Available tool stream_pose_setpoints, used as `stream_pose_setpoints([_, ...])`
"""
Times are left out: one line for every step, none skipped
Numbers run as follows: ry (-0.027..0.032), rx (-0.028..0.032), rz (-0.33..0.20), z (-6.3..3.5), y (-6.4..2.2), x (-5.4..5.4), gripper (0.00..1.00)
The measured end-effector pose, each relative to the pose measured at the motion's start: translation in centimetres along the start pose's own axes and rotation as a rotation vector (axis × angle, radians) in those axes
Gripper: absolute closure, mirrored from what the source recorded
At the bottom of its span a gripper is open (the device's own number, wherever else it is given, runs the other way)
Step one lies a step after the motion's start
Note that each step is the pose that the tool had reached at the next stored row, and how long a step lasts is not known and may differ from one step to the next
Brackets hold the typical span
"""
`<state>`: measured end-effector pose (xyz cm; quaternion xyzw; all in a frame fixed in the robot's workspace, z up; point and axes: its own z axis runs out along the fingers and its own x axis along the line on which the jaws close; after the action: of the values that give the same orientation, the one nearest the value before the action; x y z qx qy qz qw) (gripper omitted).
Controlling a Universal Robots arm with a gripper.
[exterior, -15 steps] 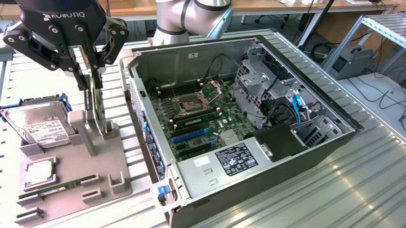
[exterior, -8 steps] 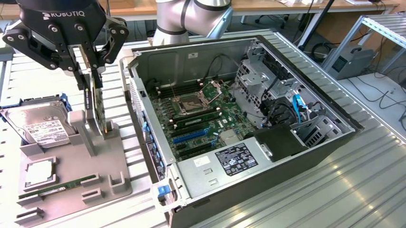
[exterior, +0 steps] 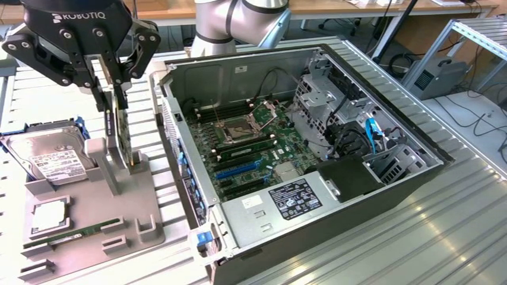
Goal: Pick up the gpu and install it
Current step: 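Pick up the gpu and move the gpu toward the slot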
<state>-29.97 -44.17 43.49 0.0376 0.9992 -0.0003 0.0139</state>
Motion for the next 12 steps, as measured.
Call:
stream_pose_setpoints([0.0001,0.0001,0.0,-0.03,0.0,0.0,0.73])
stream_pose_setpoints([0.0,0.0,0.0,-0.05,0.0,0.0,0.73])
stream_pose_setpoints([0.0,-0.0001,0.0,-0.08,0.0,0.0,0.73])
stream_pose_setpoints([0.0,0.0,0.0,-0.1,0.0,0.0,0.73])
stream_pose_setpoints([-0.0001,0.0,0.0,-0.13,0.0,-0.01,0.73])
stream_pose_setpoints([-0.0001,0.0,0.0,-0.15,0.0,-0.01,0.73])
stream_pose_setpoints([0.0,0.0,0.0,-0.17,0.0,-0.01,0.73])
stream_pose_setpoints([0.0,-0.0001,0.0,-0.2,0.0,-0.01,0.73])
stream_pose_setpoints([0.0,0.0,0.0,-0.22,0.0,-0.01,0.73])
stream_pose_setpoints([0.0,0.0,0.0,-0.25,0.0,-0.01,0.73])
stream_pose_setpoints([0.0,0.0,0.0,-0.28,0.0,-0.01,0.73])
stream_pose_setpoints([0.0,0.0,0.0,-0.3,0.0,-0.01,0.73])
